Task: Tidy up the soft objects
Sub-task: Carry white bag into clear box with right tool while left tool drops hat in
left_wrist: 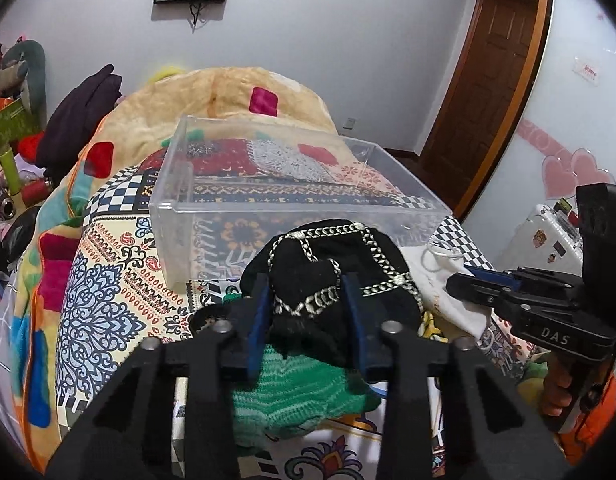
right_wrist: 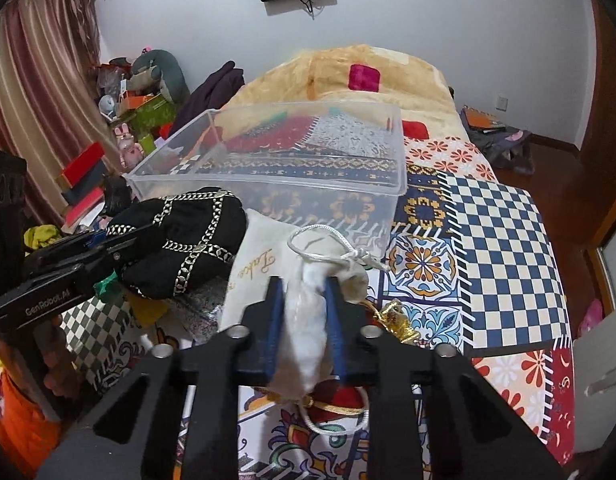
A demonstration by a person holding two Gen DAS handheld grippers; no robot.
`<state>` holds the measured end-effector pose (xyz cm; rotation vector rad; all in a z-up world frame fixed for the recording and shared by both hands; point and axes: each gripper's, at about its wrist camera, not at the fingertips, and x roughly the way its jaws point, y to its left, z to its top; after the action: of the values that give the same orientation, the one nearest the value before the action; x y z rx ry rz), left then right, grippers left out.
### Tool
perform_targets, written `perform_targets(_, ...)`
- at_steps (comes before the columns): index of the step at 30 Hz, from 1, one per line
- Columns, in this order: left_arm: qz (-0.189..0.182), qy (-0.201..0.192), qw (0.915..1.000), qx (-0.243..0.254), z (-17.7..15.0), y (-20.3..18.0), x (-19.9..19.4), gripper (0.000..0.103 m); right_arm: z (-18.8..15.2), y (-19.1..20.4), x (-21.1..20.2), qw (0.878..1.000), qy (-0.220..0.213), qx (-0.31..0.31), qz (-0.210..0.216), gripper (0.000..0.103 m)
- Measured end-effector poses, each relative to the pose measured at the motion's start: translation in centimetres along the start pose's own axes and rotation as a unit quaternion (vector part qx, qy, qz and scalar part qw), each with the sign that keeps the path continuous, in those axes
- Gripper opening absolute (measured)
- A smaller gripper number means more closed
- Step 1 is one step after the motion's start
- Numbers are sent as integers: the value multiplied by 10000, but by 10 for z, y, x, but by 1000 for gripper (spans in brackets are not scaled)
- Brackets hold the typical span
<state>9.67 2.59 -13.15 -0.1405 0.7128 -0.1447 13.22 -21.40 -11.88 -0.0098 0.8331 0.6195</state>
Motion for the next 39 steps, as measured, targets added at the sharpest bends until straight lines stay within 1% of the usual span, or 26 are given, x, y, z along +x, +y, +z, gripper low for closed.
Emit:
perform_targets(1,-14,-29,10000,-3,0,-1,-2,24,0,1,-2,10000,-45,-22,-5,15)
perform_targets(6,-159,-258,9995,-65,7,-4,-21,19,6,2,-17,9994,-324,-8,131,12)
perform_targets(9,-189,-478,9987,-68,14,-6,-36,18,13,6,-28,9985,-519,8,196,12)
perform_targets(14,-222,-824,9963,-64,28,-9,-60,18,27,13,-45,9964,-832,-33,186,12)
perform_targets(19,-150,-1080,9940,-53,45,-7,-73,18,44,16,-56,9938,-1109,-98,50,12)
perform_targets(23,-11,-1204,9927,2,61,-1,-72,18,61,14,-55,9917,-1273,-133,-128,12)
perform_targets(27,154,-1138,9934,83,76,7,-56,18,80,8,-47,9902,-1373,-104,-246,12)
perform_targets(31,182,-948,9953,65,90,16,-37,18,94,6,-36,9897,-1377,-134,-366,12)
perform_targets(36,175,-542,9984,27,101,28,-1,18,107,2,-11,9910,-1218,-221,-511,12)
perform_targets(39,185,-326,9993,65,100,30,17,18,108,-2,7,9928,-1036,-278,-533,12)
